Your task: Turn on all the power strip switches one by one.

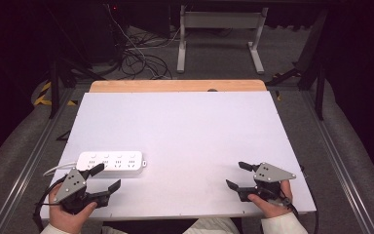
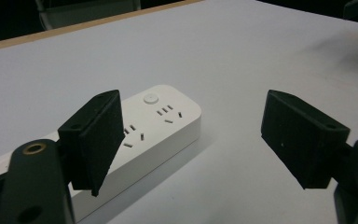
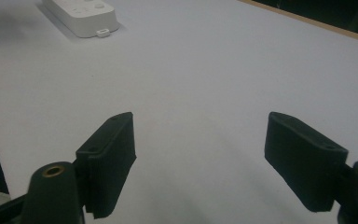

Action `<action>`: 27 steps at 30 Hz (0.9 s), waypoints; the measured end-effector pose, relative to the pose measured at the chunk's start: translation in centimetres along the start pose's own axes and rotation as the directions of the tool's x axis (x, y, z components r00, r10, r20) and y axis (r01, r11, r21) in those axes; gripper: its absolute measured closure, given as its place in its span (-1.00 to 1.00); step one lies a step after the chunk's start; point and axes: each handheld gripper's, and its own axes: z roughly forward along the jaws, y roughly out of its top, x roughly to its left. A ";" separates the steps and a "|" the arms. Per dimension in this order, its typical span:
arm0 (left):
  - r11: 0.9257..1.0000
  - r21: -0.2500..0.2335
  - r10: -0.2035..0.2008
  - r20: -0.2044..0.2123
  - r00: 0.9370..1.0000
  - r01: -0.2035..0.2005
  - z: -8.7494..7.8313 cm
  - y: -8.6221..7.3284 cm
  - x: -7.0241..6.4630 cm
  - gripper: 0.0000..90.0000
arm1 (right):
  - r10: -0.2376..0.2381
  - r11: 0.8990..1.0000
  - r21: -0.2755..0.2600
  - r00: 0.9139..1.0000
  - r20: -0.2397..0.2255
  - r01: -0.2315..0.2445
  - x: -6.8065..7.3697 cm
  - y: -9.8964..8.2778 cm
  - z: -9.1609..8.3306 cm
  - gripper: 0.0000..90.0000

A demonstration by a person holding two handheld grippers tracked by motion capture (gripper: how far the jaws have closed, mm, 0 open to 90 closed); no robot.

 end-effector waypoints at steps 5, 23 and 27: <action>0.999 0.027 0.031 -0.006 1.000 -0.030 -0.1 0.2 0.0 -0.45 | 0.000 1.000 0.004 1.000 0.005 0.000 -0.1 -0.1 0.0 -0.44; 0.997 0.070 0.005 0.027 1.000 -0.007 -0.9 1.8 0.6 -0.06 | -0.001 1.000 0.020 1.000 0.005 0.001 -0.1 -0.2 0.3 -0.39; 0.995 0.093 0.020 0.034 0.999 -0.023 -1.1 2.6 0.9 0.11 | -0.002 1.000 0.024 1.000 0.005 0.002 -0.1 -0.2 0.4 -0.38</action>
